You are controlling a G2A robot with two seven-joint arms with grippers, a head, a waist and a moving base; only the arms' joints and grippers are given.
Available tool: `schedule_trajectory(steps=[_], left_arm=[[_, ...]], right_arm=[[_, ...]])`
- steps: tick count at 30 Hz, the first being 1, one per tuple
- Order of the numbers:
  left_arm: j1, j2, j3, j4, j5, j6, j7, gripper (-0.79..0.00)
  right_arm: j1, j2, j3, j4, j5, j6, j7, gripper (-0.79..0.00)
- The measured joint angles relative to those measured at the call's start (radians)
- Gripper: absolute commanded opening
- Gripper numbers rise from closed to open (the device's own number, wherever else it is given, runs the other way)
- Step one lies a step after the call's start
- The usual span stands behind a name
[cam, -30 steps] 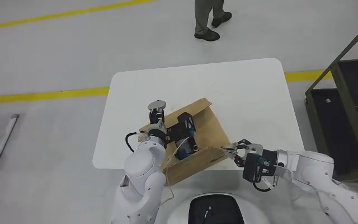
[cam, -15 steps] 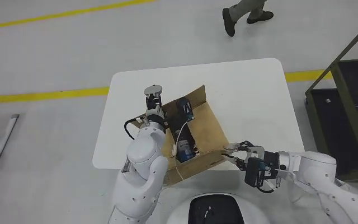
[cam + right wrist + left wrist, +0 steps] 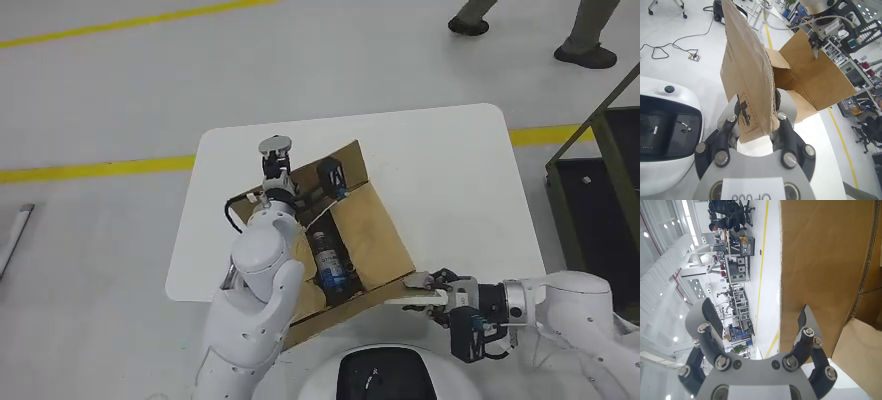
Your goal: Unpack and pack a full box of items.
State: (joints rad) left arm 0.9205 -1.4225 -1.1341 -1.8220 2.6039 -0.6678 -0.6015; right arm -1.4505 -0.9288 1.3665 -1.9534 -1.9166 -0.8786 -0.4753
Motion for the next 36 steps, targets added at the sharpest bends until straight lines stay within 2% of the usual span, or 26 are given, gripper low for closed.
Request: schedule_trajectory(steps=[12, 23, 26, 28, 29, 36], left_arm=[[-0.057, -0.013, 0.013, 0.052, 0.0, 0.008, -0.002, 0.0], [-0.086, -0.022, 0.014, 0.08, 0.005, 0.016, 0.0, 0.0], [-0.092, -0.024, 0.015, 0.085, 0.005, 0.017, 0.001, 0.0], [-0.095, -0.026, 0.015, 0.087, 0.005, 0.019, 0.001, 0.0], [-0.096, -0.027, 0.015, 0.088, 0.005, 0.02, 0.001, 0.0], [-0.097, -0.031, 0.014, 0.093, 0.005, 0.025, 0.001, 0.0]], right_arm=[[-0.035, 0.021, -0.013, 0.01, -0.113, -0.007, -0.03, -0.443], [-0.013, 0.03, -0.055, 0.044, -0.157, -0.015, 0.001, -0.403], [-0.006, 0.031, -0.064, 0.049, -0.155, -0.015, 0.004, -0.314], [-0.002, 0.033, -0.065, 0.052, -0.149, -0.015, 0.004, -0.031], [-0.001, 0.033, -0.063, 0.054, -0.142, -0.015, 0.0, 0.0], [-0.036, 0.044, 0.039, 0.077, 0.021, 0.002, -0.11, 0.0]])
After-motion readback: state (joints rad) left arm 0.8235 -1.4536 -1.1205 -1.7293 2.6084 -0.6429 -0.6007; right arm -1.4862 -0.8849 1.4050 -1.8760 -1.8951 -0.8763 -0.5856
